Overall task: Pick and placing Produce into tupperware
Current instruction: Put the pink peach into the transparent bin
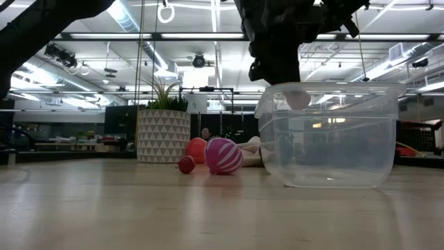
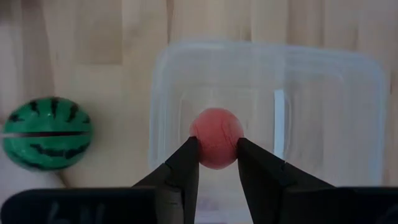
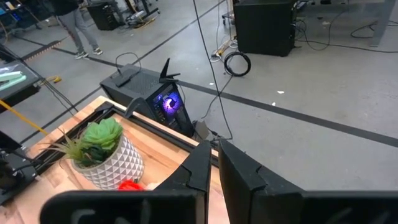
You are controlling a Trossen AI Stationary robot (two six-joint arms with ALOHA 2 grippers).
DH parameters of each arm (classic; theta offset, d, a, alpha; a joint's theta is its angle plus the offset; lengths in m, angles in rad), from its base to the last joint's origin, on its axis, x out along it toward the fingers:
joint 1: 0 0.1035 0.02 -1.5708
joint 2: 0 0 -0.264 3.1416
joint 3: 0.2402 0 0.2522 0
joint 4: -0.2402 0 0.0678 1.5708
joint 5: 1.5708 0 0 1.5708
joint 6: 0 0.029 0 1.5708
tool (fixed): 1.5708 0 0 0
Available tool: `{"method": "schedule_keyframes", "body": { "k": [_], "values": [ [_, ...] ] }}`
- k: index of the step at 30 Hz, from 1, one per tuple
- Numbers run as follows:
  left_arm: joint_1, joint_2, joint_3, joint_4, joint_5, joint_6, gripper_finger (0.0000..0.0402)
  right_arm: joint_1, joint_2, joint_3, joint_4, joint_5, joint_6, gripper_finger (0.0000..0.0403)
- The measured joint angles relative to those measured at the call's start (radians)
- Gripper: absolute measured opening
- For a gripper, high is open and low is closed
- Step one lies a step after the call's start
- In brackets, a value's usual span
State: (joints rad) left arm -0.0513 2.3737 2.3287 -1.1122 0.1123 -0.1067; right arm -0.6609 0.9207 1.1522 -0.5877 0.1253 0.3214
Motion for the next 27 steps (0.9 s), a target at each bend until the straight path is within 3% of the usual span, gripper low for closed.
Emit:
{"method": "schedule_keyframes", "body": {
  "k": [6, 27],
  "values": [
    [-0.024, 0.0, 0.0, -0.015, -0.118, -0.02, 0.0108, 0.002, 0.0, 0.0, 0.0, -0.012, 0.0, 0.0038],
    [-0.042, 0.0, 0.0, -0.081, -0.119, 0.067, 0.0111, 0.002, 0.0, 0.0, 0.0, -0.026, 0.002, 0.0038]
  ]
}}
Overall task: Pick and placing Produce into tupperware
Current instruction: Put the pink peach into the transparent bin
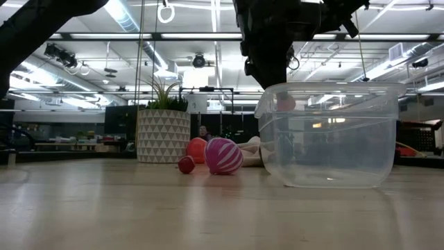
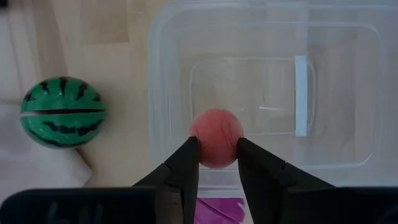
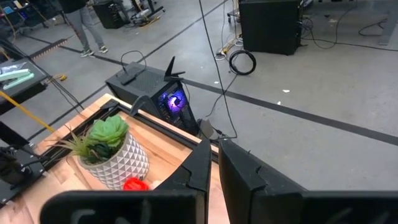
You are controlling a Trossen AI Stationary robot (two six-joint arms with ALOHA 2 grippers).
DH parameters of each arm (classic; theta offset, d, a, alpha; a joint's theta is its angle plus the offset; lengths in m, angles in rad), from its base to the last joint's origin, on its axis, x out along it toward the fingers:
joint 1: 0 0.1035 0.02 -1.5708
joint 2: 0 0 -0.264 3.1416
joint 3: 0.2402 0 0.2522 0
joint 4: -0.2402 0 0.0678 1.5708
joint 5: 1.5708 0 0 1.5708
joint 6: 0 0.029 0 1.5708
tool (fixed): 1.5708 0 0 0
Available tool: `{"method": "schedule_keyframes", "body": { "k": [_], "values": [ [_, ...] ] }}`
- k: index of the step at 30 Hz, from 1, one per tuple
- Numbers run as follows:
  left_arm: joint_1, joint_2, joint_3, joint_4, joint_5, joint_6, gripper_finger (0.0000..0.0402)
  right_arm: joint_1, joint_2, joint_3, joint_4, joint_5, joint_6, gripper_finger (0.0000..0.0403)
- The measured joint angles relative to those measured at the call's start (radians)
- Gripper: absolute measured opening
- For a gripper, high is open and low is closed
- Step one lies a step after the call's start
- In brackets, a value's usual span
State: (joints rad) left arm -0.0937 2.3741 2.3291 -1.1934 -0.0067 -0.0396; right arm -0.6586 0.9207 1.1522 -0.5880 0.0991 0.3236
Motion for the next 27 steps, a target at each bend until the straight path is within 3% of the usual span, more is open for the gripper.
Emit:
{"method": "schedule_keyframes", "body": {
  "k": [27],
  "values": [
    [0.003, -0.001, 0.0, -0.015, 0.0, 0.025, 0.0119, 0.0, 0.0, 0.0, 0.0, 0.0, 0.017, 0.0038]
  ]
}}
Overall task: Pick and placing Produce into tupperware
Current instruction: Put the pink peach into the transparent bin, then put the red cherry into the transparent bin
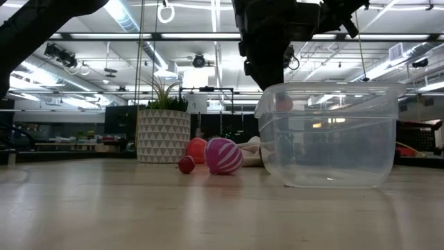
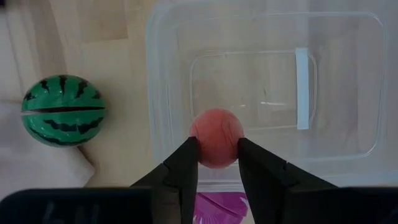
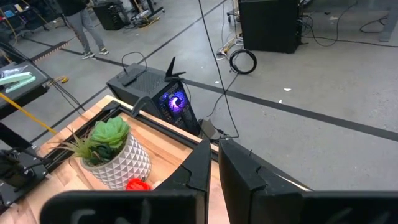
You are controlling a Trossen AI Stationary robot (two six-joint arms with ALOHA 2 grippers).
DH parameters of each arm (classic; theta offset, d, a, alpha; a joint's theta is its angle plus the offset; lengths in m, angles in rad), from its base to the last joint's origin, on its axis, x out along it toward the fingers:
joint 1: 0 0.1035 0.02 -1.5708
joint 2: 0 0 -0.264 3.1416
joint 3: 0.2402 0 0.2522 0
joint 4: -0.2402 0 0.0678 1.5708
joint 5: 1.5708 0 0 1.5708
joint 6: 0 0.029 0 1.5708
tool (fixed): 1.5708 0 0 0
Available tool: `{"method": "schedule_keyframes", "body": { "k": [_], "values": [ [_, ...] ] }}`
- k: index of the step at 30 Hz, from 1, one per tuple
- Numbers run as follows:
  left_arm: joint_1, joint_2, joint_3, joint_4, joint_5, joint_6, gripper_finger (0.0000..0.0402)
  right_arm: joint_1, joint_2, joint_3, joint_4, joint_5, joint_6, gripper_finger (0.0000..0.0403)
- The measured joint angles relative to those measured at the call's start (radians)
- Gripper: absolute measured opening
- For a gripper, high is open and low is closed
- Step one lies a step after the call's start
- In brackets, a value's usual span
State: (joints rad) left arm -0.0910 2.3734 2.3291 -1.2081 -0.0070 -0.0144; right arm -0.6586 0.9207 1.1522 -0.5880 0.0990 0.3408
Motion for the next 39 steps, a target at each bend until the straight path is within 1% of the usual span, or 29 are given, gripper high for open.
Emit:
{"method": "schedule_keyframes", "body": {
  "k": [11, 18, 24, 28, 31, 36, 39],
  "values": [
    [0.0, 0.0, 0.0, -0.014, 0.0, 0.001, 0.0161, 0.0, 0.0, 0.0, 0.0, -0.004, 0.0, 0.0038],
    [0.0, 0.0, 0.0, -0.008, 0.0, 0.002, 0.0173, 0.0, 0.0, 0.0, 0.0, -0.004, 0.0, 0.0038],
    [0.005, -0.005, -0.001, 0.078, 0.0, -0.023, 0.0165, 0.0, 0.0, 0.0, 0.0, -0.004, -0.001, 0.0038],
    [0.005, -0.027, -0.001, 0.192, 0.0, -0.031, 0.0154, 0.0, 0.0, 0.0, -0.003, -0.004, -0.003, 0.0038],
    [0.011, -0.065, -0.001, 0.27, -0.006, -0.042, 0.0142, 0.0, 0.0, 0.0, -0.008, -0.004, -0.004, 0.0038],
    [0.032, -0.139, -0.001, 0.316, -0.098, -0.063, 0.0123, 0.0, 0.0, 0.0, -0.011, -0.004, -0.027, 0.0038],
    [0.039, -0.191, -0.001, 0.373, -0.147, -0.103, 0.0117, 0.0, 0.0, 0.0, -0.011, -0.004, -0.03, 0.0038]
  ]
}}
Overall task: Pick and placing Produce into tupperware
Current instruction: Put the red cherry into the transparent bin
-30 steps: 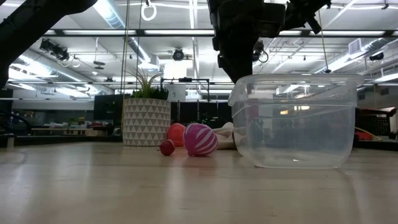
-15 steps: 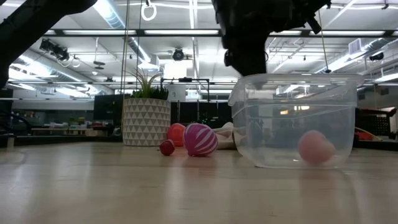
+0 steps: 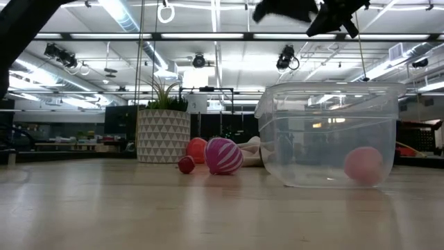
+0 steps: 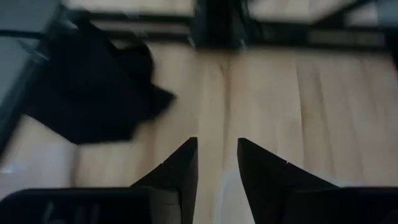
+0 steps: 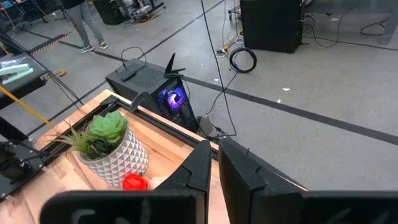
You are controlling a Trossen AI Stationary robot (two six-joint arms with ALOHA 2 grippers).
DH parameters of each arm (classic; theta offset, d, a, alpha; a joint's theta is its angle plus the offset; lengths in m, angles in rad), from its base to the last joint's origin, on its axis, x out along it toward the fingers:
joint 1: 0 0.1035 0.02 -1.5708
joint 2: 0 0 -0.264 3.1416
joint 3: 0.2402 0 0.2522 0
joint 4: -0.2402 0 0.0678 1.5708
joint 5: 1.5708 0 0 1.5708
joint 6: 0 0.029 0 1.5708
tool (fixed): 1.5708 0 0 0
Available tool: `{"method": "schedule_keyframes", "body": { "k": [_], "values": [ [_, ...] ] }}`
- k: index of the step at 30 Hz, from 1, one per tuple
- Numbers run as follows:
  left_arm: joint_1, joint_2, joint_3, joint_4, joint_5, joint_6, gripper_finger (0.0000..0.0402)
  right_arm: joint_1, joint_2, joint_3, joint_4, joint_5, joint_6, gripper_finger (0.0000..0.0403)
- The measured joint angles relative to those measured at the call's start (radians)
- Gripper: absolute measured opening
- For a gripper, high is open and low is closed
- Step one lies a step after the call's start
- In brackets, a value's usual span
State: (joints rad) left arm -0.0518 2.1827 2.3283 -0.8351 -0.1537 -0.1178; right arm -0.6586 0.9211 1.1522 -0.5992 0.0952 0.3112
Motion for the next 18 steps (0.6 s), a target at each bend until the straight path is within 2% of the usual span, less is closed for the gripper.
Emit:
{"method": "schedule_keyframes", "body": {
  "k": [5, 11, 18],
  "values": [
    [-0.003, -0.07, 0.001, 0.257, -0.041, -0.036, 0.0118, 0.0, 0.0, 0.0, 0.0, 0.0, -0.01, 0.0038],
    [-0.014, -0.081, 0.001, 0.619, -0.045, -0.079, 0.0112, 0.0, 0.0, 0.0, 0.0, 0.0, -0.022, 0.0038],
    [-0.036, -0.043, 0.0, 1.154, 0.002, -0.039, 0.0096, 0.0, 0.0, 0.0, 0.001, 0.0, -0.031, 0.0038]
  ]
}}
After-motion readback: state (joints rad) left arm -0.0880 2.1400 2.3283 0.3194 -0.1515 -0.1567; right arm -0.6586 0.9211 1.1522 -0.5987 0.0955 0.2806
